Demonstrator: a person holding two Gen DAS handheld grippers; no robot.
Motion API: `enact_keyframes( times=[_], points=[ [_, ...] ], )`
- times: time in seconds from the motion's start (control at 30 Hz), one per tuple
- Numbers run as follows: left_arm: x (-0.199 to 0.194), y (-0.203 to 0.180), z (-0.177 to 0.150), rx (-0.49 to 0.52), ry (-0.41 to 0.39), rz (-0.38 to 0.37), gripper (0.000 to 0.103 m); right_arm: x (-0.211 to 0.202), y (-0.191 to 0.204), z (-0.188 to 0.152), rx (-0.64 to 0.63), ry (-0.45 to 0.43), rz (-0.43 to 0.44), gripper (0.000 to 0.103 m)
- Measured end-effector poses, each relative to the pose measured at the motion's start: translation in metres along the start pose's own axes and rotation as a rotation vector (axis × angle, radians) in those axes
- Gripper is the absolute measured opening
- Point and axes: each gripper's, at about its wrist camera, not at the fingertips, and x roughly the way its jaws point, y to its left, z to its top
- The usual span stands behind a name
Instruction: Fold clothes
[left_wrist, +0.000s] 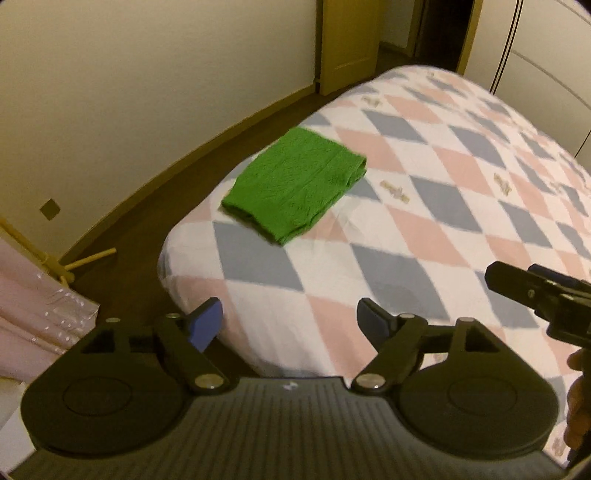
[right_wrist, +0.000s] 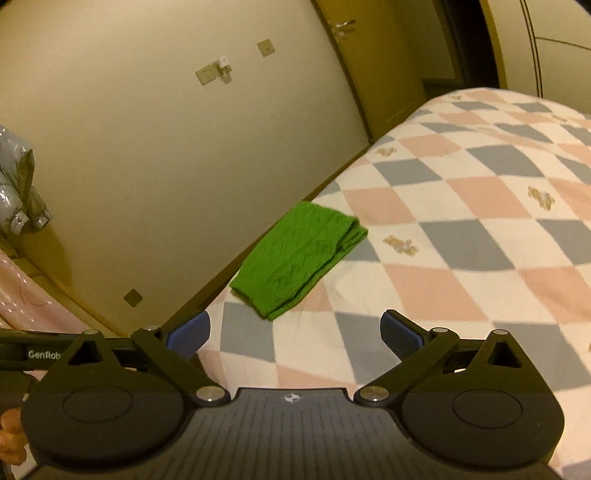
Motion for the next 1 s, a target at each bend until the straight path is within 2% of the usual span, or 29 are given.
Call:
enact_keyframes(
  times=[0.07,0.13,0.2,0.3,0.4,0.5,0.67,0.8,1.0],
  points=[
    [-0.009,-0.002,-0.003,-0.004,-0.011,0.015,0.079,-0.003,0.007,-0.007,-0.003,0.006,0.003,0.101],
    [-0.021,-0.007,-0.003,-0.010,-0.060,0.038,0.096,-0.011,0.015,-0.006,-0.027,-0.004,0.027,0.101],
    [-0.034,-0.013,-0.003,-0.016,-0.109,0.061,0.101,-0.019,0.019,0.001,-0.056,-0.032,0.038,0.101],
    [-0.050,-0.024,-0.004,-0.029,-0.173,0.094,0.102,-0.031,0.022,0.011,-0.102,-0.070,0.050,0.101],
    [-0.056,-0.045,-0.010,-0.061,-0.191,0.106,0.102,-0.043,0.016,0.015,-0.160,-0.072,0.060,0.101],
    [-0.058,-0.072,-0.016,-0.085,-0.195,0.099,0.102,-0.060,-0.002,0.016,-0.210,-0.069,0.041,0.101],
    [-0.069,-0.120,-0.029,-0.093,-0.211,0.143,0.102,-0.097,-0.042,0.019,-0.284,-0.105,-0.005,0.103],
    [-0.078,-0.144,-0.039,-0.128,-0.196,0.169,0.102,-0.115,-0.065,0.022,-0.316,-0.113,-0.011,0.103],
    [-0.088,-0.151,-0.051,-0.249,-0.147,0.170,0.102,-0.132,-0.083,0.023,-0.311,-0.124,0.054,0.103]
  ],
)
